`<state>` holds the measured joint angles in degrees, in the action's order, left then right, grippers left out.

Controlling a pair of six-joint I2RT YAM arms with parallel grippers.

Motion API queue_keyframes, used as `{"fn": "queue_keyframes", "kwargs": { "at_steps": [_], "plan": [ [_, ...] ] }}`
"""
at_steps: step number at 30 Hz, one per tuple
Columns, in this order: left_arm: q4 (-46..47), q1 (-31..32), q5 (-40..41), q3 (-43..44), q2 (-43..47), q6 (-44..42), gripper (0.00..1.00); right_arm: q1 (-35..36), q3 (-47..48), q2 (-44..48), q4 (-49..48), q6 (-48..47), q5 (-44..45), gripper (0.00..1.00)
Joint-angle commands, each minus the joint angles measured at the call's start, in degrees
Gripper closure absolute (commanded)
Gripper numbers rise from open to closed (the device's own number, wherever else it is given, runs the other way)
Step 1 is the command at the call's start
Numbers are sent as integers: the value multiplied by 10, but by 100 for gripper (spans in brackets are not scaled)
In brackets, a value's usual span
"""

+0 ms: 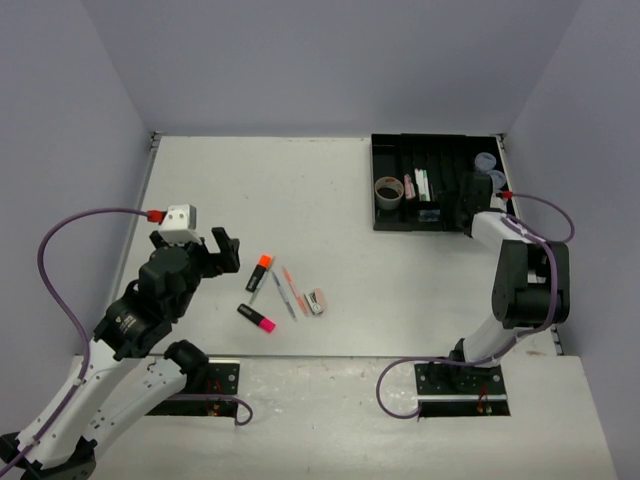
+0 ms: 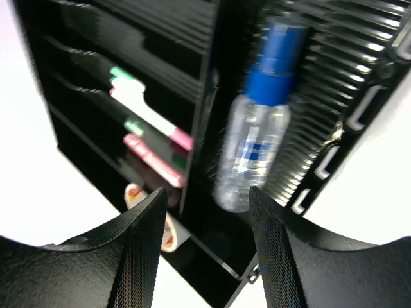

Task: Sort the stationery into containers
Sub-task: Place the stationery in the storage box, then pick up the stapler from the center of the board.

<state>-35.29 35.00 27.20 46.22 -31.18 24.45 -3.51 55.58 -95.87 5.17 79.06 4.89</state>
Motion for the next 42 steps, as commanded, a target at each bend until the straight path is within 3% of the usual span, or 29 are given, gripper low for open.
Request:
{"fn": "queue_keyframes", "kwargs": {
  "at_steps": [1, 6, 11, 12, 14, 19, 24, 27, 29, 31, 42],
  "plan": [
    [12, 1, -1, 2, -4, -5, 0, -2, 23, 54, -22, -45, -12, 44],
    [10, 1, 1, 3, -21, -5, 0, 28, 28, 128, -46, -181, -86, 50],
    [8, -2, 6, 10, -45, -4, 0, 140, -23, 225, -51, -337, -80, 49],
    [4, -4, 12, 13, -51, -4, 0, 174, -40, 249, -61, -373, -69, 47],
    [2, -6, 15, 14, -56, -2, 0, 241, -65, 272, -63, -423, -71, 34],
    [-19, -7, 25, 26, -57, 31, 0, 348, -65, 266, 42, -458, -56, 29],
    [-3, -6, -86, 17, -89, 134, 0, 371, -120, 341, 95, -453, -8, 27],
    [26, -6, -105, 0, -149, 154, 0, 371, -144, 384, 101, -470, -39, 13],
    [31, -2, -106, 1, -204, 169, 0, 373, -132, 379, 127, -477, -87, 13],
    [45, 10, -97, -5, -223, 193, 0, 406, -114, 362, 156, -475, -94, 20],
    [90, 25, -120, -20, -204, 208, 0, 606, -7, 136, 218, -442, 24, 23]
  ]
}}
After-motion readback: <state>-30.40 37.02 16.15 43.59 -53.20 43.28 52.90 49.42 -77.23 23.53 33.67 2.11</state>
